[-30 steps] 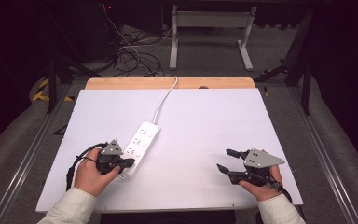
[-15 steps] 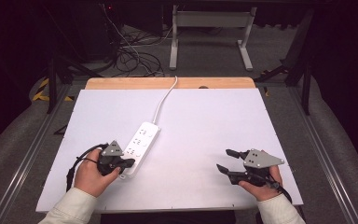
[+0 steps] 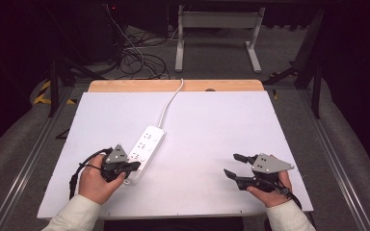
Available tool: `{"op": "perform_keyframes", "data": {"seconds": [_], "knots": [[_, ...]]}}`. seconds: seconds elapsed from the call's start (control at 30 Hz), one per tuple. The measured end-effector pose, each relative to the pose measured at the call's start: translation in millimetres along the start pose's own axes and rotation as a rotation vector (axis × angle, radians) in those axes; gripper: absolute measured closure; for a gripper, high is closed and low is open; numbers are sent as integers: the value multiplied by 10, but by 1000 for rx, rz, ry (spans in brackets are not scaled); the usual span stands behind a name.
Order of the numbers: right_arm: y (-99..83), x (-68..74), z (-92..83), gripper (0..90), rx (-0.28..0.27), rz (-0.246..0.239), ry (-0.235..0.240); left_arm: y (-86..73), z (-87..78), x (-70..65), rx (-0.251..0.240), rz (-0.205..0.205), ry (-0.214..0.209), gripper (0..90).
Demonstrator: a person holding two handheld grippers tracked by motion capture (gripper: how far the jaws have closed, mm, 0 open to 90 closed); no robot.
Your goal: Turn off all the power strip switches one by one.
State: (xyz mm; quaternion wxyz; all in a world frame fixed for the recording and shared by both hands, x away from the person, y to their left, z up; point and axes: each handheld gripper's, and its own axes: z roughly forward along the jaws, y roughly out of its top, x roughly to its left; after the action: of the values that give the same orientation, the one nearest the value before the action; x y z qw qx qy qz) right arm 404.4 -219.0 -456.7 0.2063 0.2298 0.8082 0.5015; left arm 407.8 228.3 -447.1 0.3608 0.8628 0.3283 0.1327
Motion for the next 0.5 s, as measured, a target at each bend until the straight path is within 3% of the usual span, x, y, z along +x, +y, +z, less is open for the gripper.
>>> {"op": "perform_keyframes", "data": {"seconds": [0.2,0.5], "knots": [[-1,3,6,385,3,3,-1,29,-103,18,-47,-26,-4,900],[-2,0,3,385,-1,3,1,32,-103,25,-50,-23,9,900]]}}
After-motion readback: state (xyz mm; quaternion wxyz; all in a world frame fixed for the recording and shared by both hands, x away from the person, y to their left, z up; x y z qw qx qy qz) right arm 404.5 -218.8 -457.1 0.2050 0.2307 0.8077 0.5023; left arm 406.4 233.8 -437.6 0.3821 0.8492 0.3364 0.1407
